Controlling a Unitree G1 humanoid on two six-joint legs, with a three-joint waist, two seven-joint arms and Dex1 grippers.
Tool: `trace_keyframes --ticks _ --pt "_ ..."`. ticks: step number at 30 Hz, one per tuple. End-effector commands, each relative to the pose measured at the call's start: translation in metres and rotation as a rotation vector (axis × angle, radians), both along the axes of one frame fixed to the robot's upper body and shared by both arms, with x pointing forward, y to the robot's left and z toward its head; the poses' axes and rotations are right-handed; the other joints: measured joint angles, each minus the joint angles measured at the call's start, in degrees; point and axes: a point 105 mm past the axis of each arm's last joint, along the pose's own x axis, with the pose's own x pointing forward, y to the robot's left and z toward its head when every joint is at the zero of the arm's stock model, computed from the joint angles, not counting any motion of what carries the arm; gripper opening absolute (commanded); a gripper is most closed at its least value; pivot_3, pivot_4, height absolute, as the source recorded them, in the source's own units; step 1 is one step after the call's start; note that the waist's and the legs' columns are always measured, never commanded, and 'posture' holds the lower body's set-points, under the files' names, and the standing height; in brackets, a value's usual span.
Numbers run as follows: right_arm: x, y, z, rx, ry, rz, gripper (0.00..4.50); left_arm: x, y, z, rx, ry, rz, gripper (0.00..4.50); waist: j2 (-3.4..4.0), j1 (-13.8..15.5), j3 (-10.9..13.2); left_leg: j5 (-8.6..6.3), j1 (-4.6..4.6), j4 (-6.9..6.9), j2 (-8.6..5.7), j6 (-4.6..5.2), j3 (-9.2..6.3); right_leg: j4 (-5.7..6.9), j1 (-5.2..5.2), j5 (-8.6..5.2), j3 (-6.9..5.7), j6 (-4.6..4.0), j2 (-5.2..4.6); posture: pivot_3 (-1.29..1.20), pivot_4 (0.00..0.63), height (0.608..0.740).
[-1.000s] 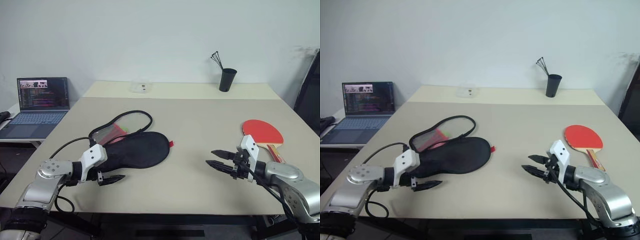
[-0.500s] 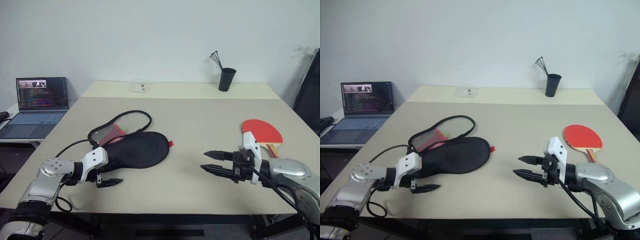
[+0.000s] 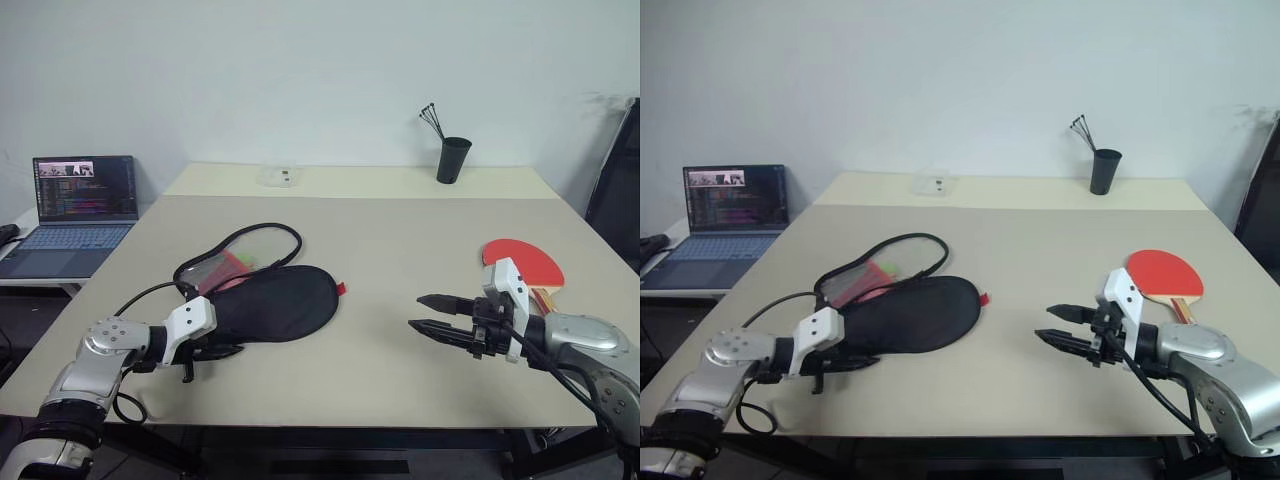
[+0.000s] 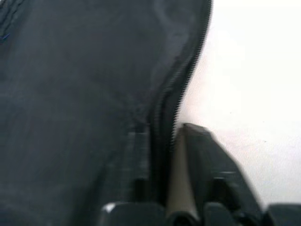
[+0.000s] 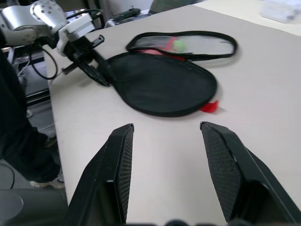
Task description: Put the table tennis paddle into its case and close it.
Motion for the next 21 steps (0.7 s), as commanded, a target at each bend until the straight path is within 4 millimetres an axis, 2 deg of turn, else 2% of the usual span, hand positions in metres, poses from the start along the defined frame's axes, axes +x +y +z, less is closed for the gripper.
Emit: trace_keyframes --ticks 1,3,6,10,12,18,21 --pt "0.002 -0.007 0.012 0.006 -0.057 -0.029 2.44 -0.001 -0.004 0.011 -0.052 -0.013 0.033 0.02 0.0 -0.1 0.0 0.0 -0.01 0.0 0.01 0.0 0.0 -0.01 0.0 0.0 0.0 0.0 0.0 0.0 0.15 0.74" --pt "0.003 -0.008 0.012 0.003 -0.061 -0.038 2.44 -0.004 -0.021 0.014 -0.102 0.001 0.028 0.02 0.0 -0.12 0.0 0.0 -0.02 -0.02 0.02 0.0 0.02 -0.02 -0.01 0.0 0.04 0.0 -0.01 0.0 0.15 0.74" --pt "0.003 -0.012 0.012 0.0 -0.061 -0.058 2.44 -0.004 -0.062 0.025 -0.266 0.034 0.073 0.02 -0.01 0.22 0.0 0.0 -0.11 0.01 -0.01 0.0 -0.01 -0.05 -0.01 0.0 0.02 0.01 -0.05 0.0 0.15 0.74" --pt "0.002 -0.013 0.012 -0.002 -0.059 -0.067 2.44 0.005 -0.11 0.032 -0.429 0.085 0.164 0.02 -0.04 0.58 0.0 0.0 -0.18 0.13 -0.12 0.0 -0.06 -0.07 0.02 0.06 -0.01 0.12 -0.11 0.0 0.15 0.74" --pt "0.002 -0.012 0.012 -0.003 -0.06 -0.069 2.44 0.009 -0.127 0.034 -0.48 0.112 0.197 0.02 -0.05 0.51 0.0 0.0 -0.17 0.16 -0.14 0.0 -0.05 -0.07 0.04 0.08 0.01 0.15 -0.1 0.0 0.15 0.74" --pt "0.003 -0.013 0.015 -0.001 -0.066 -0.087 2.44 0.048 -0.188 0.039 -0.565 0.123 0.241 0.02 -0.1 0.53 0.01 0.0 -0.08 0.17 -0.37 0.0 -0.07 -0.08 0.15 0.09 -0.01 0.16 -0.05 0.0 0.15 0.74" --pt "0.003 -0.013 0.015 -0.005 -0.067 -0.09 2.44 0.061 -0.211 0.045 -0.559 0.098 0.215 0.02 -0.1 0.34 0.01 0.0 -0.07 0.14 -0.54 0.0 -0.06 -0.1 0.16 0.09 0.03 0.16 -0.06 0.0 0.15 0.74"
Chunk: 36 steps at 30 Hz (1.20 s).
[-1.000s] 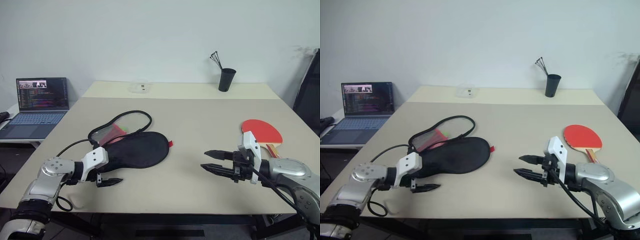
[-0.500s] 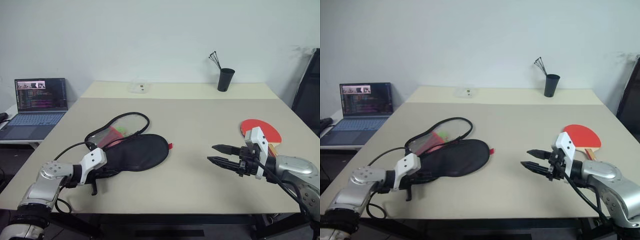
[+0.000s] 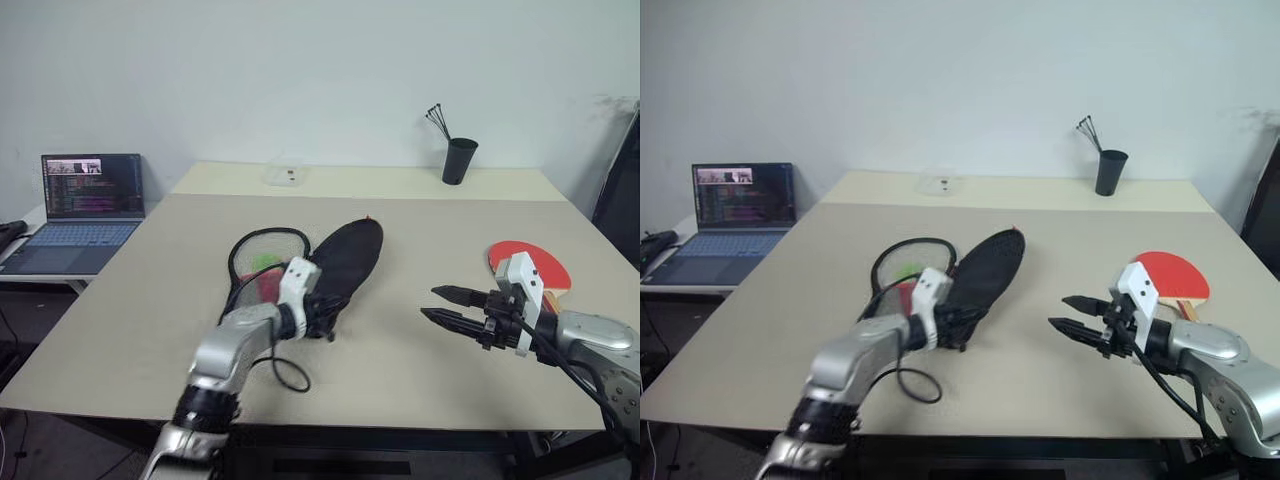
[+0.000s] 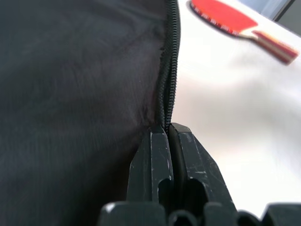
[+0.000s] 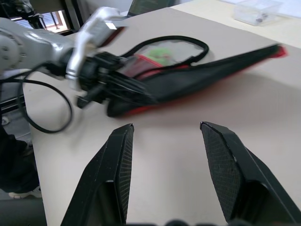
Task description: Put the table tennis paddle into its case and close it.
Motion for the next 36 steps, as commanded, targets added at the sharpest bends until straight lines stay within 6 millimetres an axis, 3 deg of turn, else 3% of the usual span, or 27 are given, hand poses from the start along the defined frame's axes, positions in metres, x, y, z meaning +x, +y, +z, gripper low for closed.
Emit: trace_keyframes --ticks 1,5,6,9,16,19,27,30,33,36 --pt "-0.003 0.0 0.012 -0.007 -0.05 0.003 2.44 0.017 -0.022 0.013 0.024 -0.08 -0.012 0.02 0.0 -0.15 0.0 0.0 0.0 -0.01 -0.01 0.0 0.0 -0.01 0.0 0.0 0.01 0.0 0.0 0.0 0.15 0.74" --pt "-0.004 -0.001 0.01 -0.012 -0.048 -0.003 2.44 0.022 -0.037 0.012 0.05 -0.102 -0.057 0.02 0.0 -0.33 0.0 0.0 -0.01 -0.02 -0.06 0.0 -0.01 -0.02 0.0 0.0 0.01 0.0 -0.01 0.0 0.15 0.74" --pt "-0.005 -0.001 0.009 -0.012 -0.047 -0.005 2.44 0.024 -0.036 0.013 0.05 -0.115 -0.044 0.24 0.0 -0.43 0.0 0.0 -0.01 -0.03 -0.06 0.01 0.0 -0.04 0.0 0.0 0.03 0.0 -0.02 0.0 0.15 0.74" --pt "-0.006 -0.003 0.007 -0.015 -0.039 -0.01 2.44 0.026 -0.034 0.016 0.032 -0.131 -0.028 1.06 0.0 -0.44 0.0 0.0 -0.01 -0.04 -0.05 0.01 -0.02 -0.04 0.0 0.0 0.01 0.0 -0.02 0.0 0.15 0.74" --pt "-0.001 -0.004 0.004 -0.022 -0.037 -0.017 2.44 0.016 -0.02 0.024 0.003 -0.146 -0.018 3.57 0.0 -0.53 0.0 0.0 0.01 -0.03 -0.07 0.01 -0.01 -0.01 0.0 0.0 0.03 0.0 -0.06 0.0 0.15 0.74" --pt "0.006 -0.003 0.005 -0.01 -0.045 -0.026 2.44 0.001 -0.011 0.035 -0.024 -0.194 -0.071 3.57 0.0 -0.56 0.0 0.0 0.02 -0.04 -0.06 0.0 -0.02 -0.01 0.0 0.0 0.03 0.0 -0.06 0.0 0.15 0.74" --pt "0.026 0.009 -0.001 0.066 -0.024 -0.063 2.44 -0.016 0.076 0.067 0.033 -0.345 -0.113 3.57 0.0 -0.75 0.0 0.0 0.13 -0.05 0.08 0.0 0.03 0.04 0.01 -0.01 0.04 -0.01 0.03 0.0 0.15 0.74" --pt "0.041 0.016 -0.01 0.05 0.0 -0.123 3.32 -0.017 0.115 0.074 0.119 -0.382 -0.063 3.61 0.0 -0.67 0.0 0.0 0.11 -0.06 0.35 0.0 0.02 0.02 0.0 -0.01 0.03 -0.02 0.07 0.0 0.15 0.74" --pt "0.063 0.019 -0.021 0.041 0.031 -0.246 4.28 -0.02 0.135 0.082 0.135 -0.389 -0.04 3.61 0.0 -0.62 0.0 0.0 0.12 -0.06 0.38 0.0 0.05 0.02 0.0 -0.01 0.05 -0.02 0.04 0.0 0.15 0.74" --pt "0.08 0.017 -0.035 0.005 0.095 -0.374 4.28 -0.027 0.142 0.082 0.148 -0.357 -0.066 3.61 0.0 -0.45 0.0 0.0 0.11 -0.05 0.4 0.0 0.04 0.03 0.0 -0.01 0.03 -0.03 0.0 0.0 0.15 0.74"
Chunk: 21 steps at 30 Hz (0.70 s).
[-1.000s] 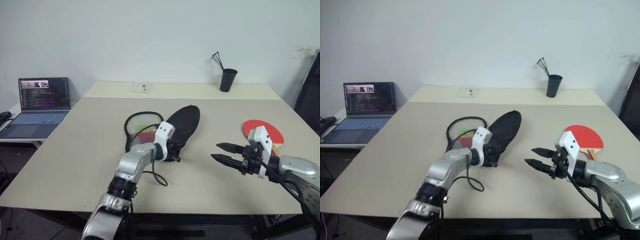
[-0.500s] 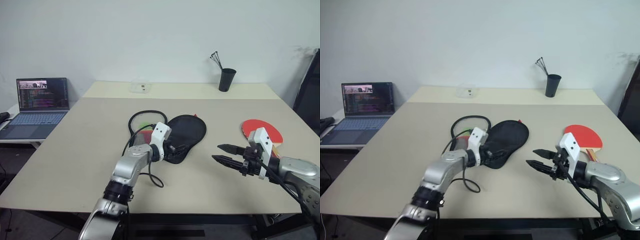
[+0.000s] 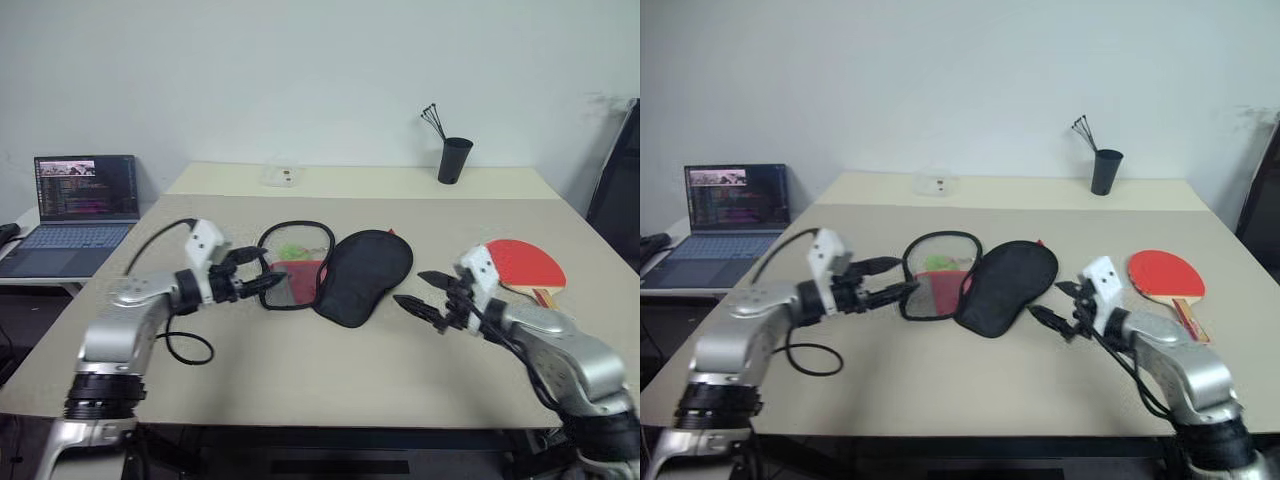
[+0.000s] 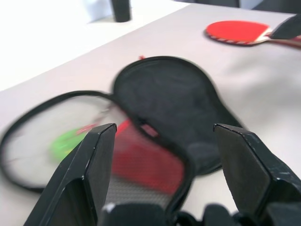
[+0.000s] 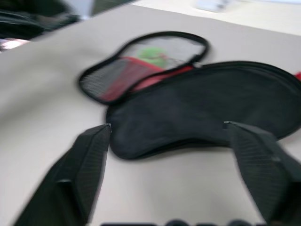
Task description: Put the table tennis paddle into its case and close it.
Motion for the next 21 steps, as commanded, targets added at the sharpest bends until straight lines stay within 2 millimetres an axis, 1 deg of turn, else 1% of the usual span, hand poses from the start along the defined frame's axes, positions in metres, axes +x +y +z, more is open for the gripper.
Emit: trace_keyframes --ticks 1,4,9,18,21 --pt "0.017 -0.007 -0.008 -0.02 0.053 -0.142 4.28 -0.009 0.005 0.006 0.03 -0.008 -0.033 3.61 0.0 0.23 0.0 0.0 -0.03 0.0 0.0 0.0 -0.02 -0.01 -0.02 0.0 -0.02 0.0 -0.01 0.0 0.15 0.74" --pt "0.027 -0.002 -0.022 -0.005 0.12 -0.203 4.28 -0.012 0.004 0.007 0.038 -0.008 -0.042 3.61 0.0 0.18 0.0 0.0 -0.14 -0.02 0.0 0.0 0.02 0.0 -0.13 0.01 0.03 -0.02 -0.02 0.0 0.15 0.74" --pt "0.025 0.016 -0.032 0.018 0.172 -0.175 4.28 -0.014 0.002 0.007 0.035 -0.007 -0.045 3.61 0.0 0.06 0.0 0.0 -0.25 -0.02 0.01 0.0 0.02 0.02 -0.26 0.01 0.02 -0.02 -0.02 0.0 0.15 0.74" --pt "0.024 0.063 -0.038 0.044 0.185 -0.09 4.28 -0.014 0.001 0.007 0.039 -0.013 -0.041 3.61 0.0 -0.28 0.0 0.0 -0.29 -0.03 0.09 0.01 0.03 0.1 -0.38 0.01 0.05 -0.02 0.08 0.0 0.15 0.74" --pt "0.025 0.076 -0.044 0.025 0.194 -0.074 4.28 -0.013 0.0 0.007 0.041 -0.013 -0.043 3.61 0.0 -0.28 0.0 0.0 -0.34 -0.02 0.09 0.01 0.05 0.12 -0.44 0.01 0.07 -0.02 0.08 0.0 0.15 0.74"
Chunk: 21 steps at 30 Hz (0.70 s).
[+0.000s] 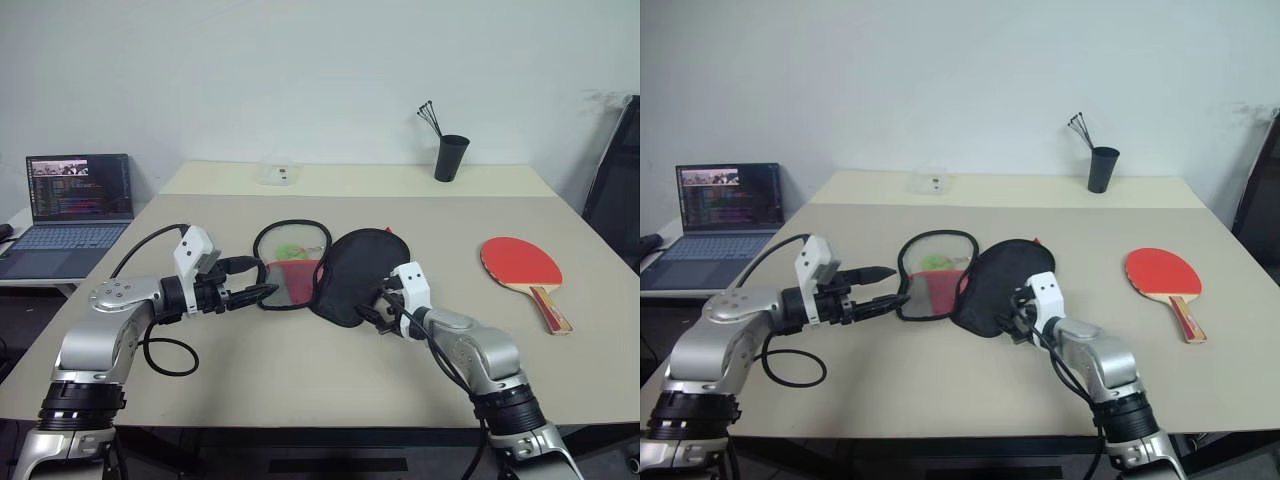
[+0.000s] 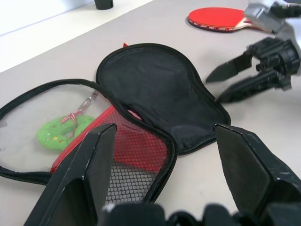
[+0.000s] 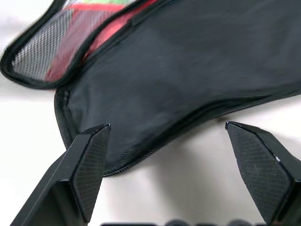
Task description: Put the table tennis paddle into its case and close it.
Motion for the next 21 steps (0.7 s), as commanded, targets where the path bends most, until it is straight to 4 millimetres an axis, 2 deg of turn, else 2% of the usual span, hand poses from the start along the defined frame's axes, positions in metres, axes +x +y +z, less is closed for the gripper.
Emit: trace_keyframes --ticks 1,8,10,12,16,21 --pt "0.004 0.013 0.007 -0.021 -0.054 0.022 4.28 -0.002 -0.002 0.011 0.006 -0.044 -0.01 3.61 0.0 -0.02 0.0 0.0 0.0 0.0 0.0 0.0 0.0 0.0 0.0 0.0 0.0 0.0 0.0 0.0 0.15 0.74" --pt "0.007 0.011 0.006 -0.029 -0.066 0.002 4.28 -0.001 -0.002 0.011 0.009 -0.047 -0.006 3.61 0.0 -0.18 0.0 0.0 0.0 0.0 0.0 0.0 0.0 0.01 -0.01 0.0 0.01 0.0 0.0 0.0 0.15 0.74" --pt "0.011 0.009 0.009 -0.016 -0.072 -0.025 3.92 -0.001 -0.002 0.011 0.011 -0.047 -0.006 3.61 0.0 -0.29 0.0 0.0 0.01 0.0 0.01 0.0 0.0 0.01 -0.01 0.0 0.0 0.0 0.0 0.0 0.15 0.74" --pt "0.013 0.007 0.01 0.0 -0.069 -0.046 3.4 -0.002 -0.003 0.01 0.011 -0.047 -0.009 3.61 0.0 -0.38 0.0 0.0 0.01 0.0 0.01 0.0 0.0 0.02 -0.01 0.0 0.0 0.0 0.0 0.0 0.15 0.74" --pt "0.019 -0.006 0.012 0.015 -0.058 -0.098 2.0 0.0 -0.006 0.012 0.02 -0.057 -0.023 3.61 0.0 -0.42 0.0 0.0 0.0 0.0 0.01 0.0 0.0 0.01 -0.01 0.0 0.01 0.0 0.0 0.0 0.15 0.74" --pt "0.028 -0.035 0.014 0.011 -0.032 -0.152 0.26 0.001 -0.019 0.016 0.032 -0.071 -0.076 3.61 0.0 -0.4 0.0 0.0 -0.01 0.0 -0.01 0.0 0.0 0.01 -0.01 0.0 0.01 0.0 -0.02 0.0 0.15 0.74"
